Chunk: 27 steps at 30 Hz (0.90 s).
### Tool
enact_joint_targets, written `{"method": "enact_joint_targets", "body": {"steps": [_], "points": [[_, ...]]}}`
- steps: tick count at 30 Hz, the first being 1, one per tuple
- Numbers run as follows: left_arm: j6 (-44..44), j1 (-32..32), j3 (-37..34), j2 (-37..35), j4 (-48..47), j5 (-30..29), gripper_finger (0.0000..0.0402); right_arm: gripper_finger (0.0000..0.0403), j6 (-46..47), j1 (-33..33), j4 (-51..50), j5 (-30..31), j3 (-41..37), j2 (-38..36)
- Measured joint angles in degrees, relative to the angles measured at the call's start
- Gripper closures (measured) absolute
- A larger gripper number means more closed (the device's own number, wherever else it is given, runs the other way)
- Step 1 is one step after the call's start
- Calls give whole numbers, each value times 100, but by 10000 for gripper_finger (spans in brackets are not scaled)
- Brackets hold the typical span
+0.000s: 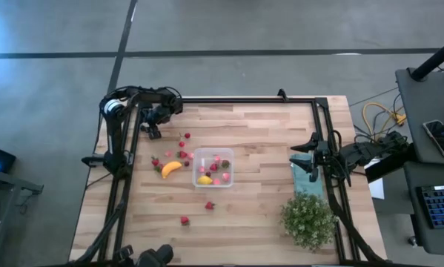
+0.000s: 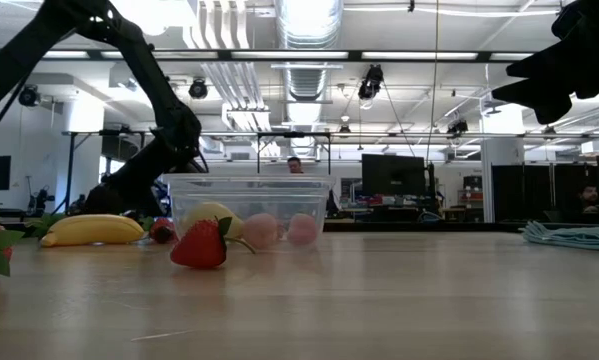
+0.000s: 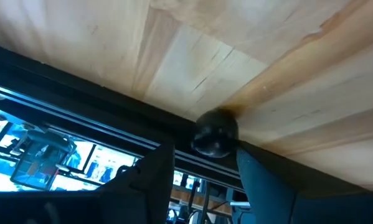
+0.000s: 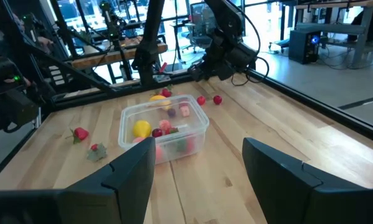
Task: Pick and placing Produce into tupperware
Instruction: Put the black cherry into the transparent bin
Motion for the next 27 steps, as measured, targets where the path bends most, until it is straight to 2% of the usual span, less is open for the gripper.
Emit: {"method": "enact_joint_targets", "body": {"steps": [22,27], "points": [[-25,-22,-6,31,276,-130,243,170,0,0,1,0,0,0],[1,-46,-6,31,250,1,277,170,0,1,1,0,0,0]]}}
